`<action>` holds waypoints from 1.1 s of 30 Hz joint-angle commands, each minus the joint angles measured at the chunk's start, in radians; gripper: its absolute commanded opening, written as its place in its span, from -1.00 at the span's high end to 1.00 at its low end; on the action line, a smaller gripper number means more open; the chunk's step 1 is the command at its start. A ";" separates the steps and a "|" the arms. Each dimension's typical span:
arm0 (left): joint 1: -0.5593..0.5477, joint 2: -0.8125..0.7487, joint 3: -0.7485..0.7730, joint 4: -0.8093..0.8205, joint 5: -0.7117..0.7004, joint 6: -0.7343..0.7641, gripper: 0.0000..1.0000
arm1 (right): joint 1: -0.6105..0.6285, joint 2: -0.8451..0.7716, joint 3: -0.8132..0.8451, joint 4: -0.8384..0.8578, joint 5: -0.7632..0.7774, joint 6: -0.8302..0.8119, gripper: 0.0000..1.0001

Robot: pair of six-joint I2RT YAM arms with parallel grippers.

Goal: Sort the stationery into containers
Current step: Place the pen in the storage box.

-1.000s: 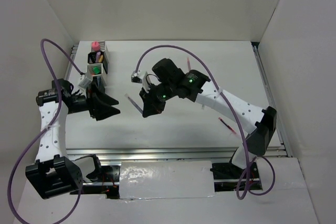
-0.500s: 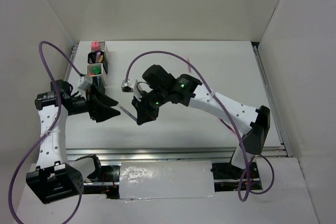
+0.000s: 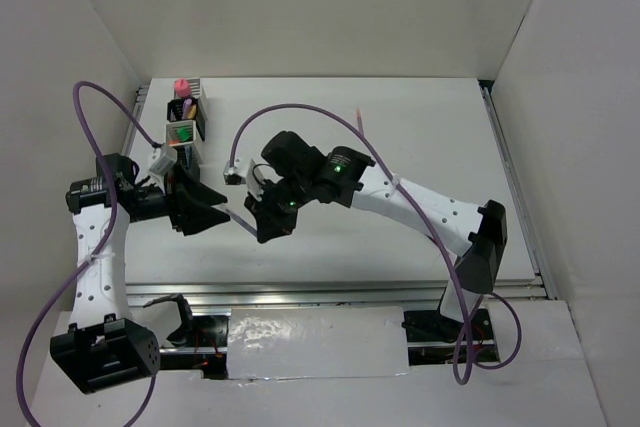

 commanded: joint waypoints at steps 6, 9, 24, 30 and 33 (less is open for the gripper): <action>-0.010 -0.003 0.005 -0.016 0.197 -0.026 -0.15 | 0.020 0.027 0.086 0.000 0.016 -0.021 1.00; -0.015 0.000 0.005 -0.005 0.197 -0.041 -0.10 | 0.020 0.035 0.090 0.002 0.019 -0.015 1.00; -0.020 0.005 0.013 0.009 0.199 -0.075 0.62 | 0.020 0.069 0.117 0.006 0.036 0.007 1.00; -0.018 -0.015 0.001 -0.020 0.199 -0.027 1.00 | 0.012 0.063 0.142 -0.004 0.071 0.030 0.17; -0.020 -0.020 -0.001 -0.023 0.193 -0.005 1.00 | -0.026 0.038 0.162 -0.016 0.068 0.042 0.02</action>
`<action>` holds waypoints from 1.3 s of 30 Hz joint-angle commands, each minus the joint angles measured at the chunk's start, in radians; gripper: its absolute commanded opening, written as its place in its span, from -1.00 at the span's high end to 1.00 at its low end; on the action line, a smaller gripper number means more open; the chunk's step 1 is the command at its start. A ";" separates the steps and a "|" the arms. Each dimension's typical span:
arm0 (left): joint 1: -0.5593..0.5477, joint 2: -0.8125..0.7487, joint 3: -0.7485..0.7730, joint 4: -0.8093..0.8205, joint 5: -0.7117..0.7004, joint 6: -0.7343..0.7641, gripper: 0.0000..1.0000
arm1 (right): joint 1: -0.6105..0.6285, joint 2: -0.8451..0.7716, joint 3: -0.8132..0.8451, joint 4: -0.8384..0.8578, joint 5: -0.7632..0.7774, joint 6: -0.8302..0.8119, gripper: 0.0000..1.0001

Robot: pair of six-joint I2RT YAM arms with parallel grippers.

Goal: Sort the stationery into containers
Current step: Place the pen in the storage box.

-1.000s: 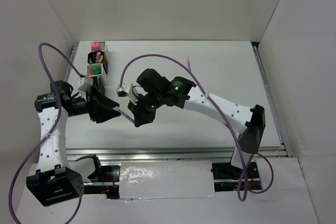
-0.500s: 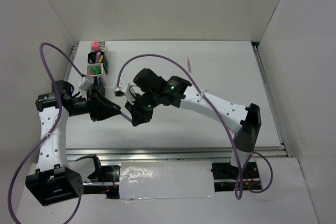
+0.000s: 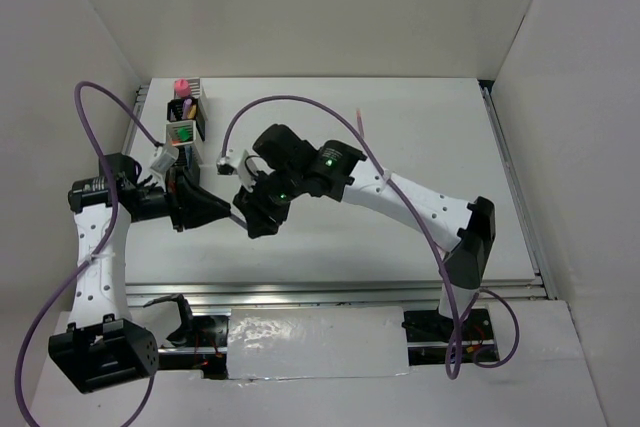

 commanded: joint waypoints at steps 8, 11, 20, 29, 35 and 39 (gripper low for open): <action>-0.002 0.075 0.246 -0.022 0.050 0.069 1.00 | -0.214 -0.176 -0.026 0.003 0.043 0.025 -0.06; -0.002 0.130 0.381 0.095 -0.038 -0.166 1.00 | -0.274 -0.254 -0.084 0.012 0.067 0.022 -0.06; -0.005 -0.086 0.324 0.932 -0.624 -1.066 1.00 | -0.452 -0.360 -0.186 0.044 0.050 0.049 -0.07; -0.011 0.247 0.520 0.745 -1.091 -0.928 1.00 | -0.503 -0.397 -0.255 0.072 0.101 0.059 -0.08; -0.077 0.356 0.567 0.754 -1.302 -0.847 1.00 | -0.531 -0.403 -0.290 0.092 0.165 0.069 -0.22; -0.126 0.439 0.561 0.760 -1.414 -0.825 1.00 | -0.541 -0.403 -0.307 0.104 0.191 0.079 -0.30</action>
